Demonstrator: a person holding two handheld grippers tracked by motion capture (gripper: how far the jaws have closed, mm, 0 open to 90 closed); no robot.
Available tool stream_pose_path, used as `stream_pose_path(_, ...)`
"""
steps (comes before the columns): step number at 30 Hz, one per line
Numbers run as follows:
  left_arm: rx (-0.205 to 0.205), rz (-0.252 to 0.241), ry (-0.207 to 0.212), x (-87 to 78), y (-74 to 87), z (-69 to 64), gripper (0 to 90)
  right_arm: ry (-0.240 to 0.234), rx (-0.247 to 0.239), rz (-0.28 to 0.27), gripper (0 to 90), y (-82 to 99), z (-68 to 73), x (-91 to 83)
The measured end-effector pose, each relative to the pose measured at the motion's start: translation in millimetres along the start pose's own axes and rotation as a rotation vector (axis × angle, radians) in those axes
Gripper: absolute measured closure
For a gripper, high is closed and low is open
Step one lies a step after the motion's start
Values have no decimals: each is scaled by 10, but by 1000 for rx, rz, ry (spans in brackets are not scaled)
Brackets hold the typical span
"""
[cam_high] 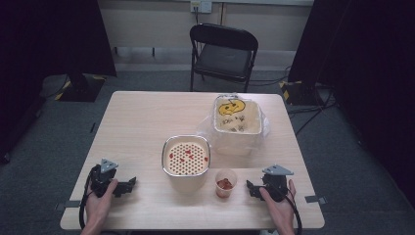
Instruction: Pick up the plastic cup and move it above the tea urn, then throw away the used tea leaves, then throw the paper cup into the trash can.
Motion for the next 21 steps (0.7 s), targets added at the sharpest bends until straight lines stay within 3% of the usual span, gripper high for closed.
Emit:
stream_pose_path(4, 0, 0, 0, 0, 0, 0, 0, 22, 23, -3, 115, 9, 20, -9)
stream_pose_path(9, 0, 0, 0, 0, 0, 0, 0, 7, 23, 11, 132, 0, 45, -27)
stream_pose_path(14, 0, 0, 0, 0, 0, 0, 0, -89, 63, 27, 140, -11, 127, -72)
stream_pose_path(20, 0, 0, 0, 0, 0, 0, 0, -118, -12, 38, 145, -16, 286, -136)
stream_pose_path(21, 0, 0, 0, 0, 0, 0, 0, -154, -18, 29, 151, -38, 359, -183)
Point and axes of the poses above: each handheld gripper's, and its own axes: x roughly forward along the jaws, y roughly out of its underside, z roughly to its left, the point moved 3 cm from there along x, roughly forward along the jaws, and after that the axes turned 2 degrees about x, right-handed, at the moved point
